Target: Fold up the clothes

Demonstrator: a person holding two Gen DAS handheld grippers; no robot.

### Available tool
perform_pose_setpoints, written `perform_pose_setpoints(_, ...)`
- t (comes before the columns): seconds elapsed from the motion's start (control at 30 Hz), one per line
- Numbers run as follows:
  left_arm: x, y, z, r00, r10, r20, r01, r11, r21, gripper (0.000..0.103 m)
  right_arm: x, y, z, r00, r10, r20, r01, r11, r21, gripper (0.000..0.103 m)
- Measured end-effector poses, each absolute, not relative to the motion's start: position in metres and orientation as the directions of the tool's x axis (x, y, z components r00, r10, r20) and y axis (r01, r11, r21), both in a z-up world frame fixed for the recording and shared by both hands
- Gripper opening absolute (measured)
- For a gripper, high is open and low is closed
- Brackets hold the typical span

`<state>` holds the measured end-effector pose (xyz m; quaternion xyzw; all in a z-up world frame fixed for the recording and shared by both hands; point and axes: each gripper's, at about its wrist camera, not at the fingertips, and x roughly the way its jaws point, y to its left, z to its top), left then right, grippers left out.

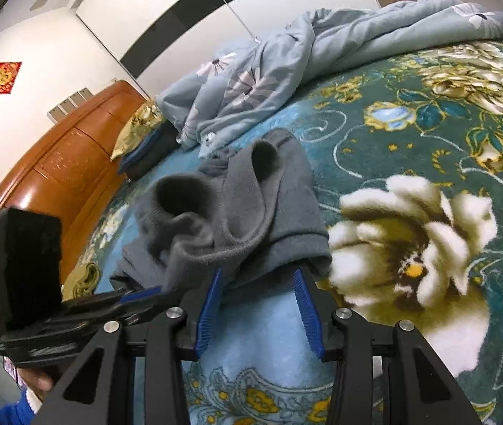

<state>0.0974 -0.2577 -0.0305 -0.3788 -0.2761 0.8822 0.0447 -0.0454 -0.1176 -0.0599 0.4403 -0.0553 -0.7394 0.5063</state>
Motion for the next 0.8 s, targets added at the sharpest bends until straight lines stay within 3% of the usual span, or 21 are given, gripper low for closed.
perform_pose_setpoints(0.13, 0.137, -0.275, 0.001, -0.777, 0.088, -0.623, 0.278, -0.84, -0.466, 0.043, -0.043, -0.116, -0.05, -0.117, -0.838, -0.532, 0.703, -0.448, 0.552, 0.046)
perform_pose_setpoints(0.23, 0.162, -0.298, 0.005, -0.768, -0.115, -0.63, 0.488, -0.744, -0.458, 0.044, -0.041, -0.118, -0.036, -0.126, -0.87, -0.477, 0.715, -0.413, 0.565, 0.046)
perform_pose_setpoints(0.37, 0.18, -0.328, -0.015, -0.697, -0.221, -0.682, 0.662, -0.563, -0.494, 0.044, -0.04, -0.141, -0.017, -0.108, -0.861, -0.497, 0.776, -0.386, 0.498, 0.048)
perform_pose_setpoints(0.53, 0.179, -0.338, -0.035, -0.671, -0.204, -0.713, 0.698, -0.499, -0.514, 0.044, -0.048, -0.178, -0.017, -0.14, -0.76, -0.634, 0.845, -0.426, 0.324, 0.05)
perform_pose_setpoints(0.8, 0.188, -0.352, -0.051, -0.674, -0.166, -0.719, 0.698, -0.459, -0.549, 0.044, -0.07, -0.199, -0.035, -0.081, -0.742, -0.666, 0.801, -0.446, 0.4, 0.05)
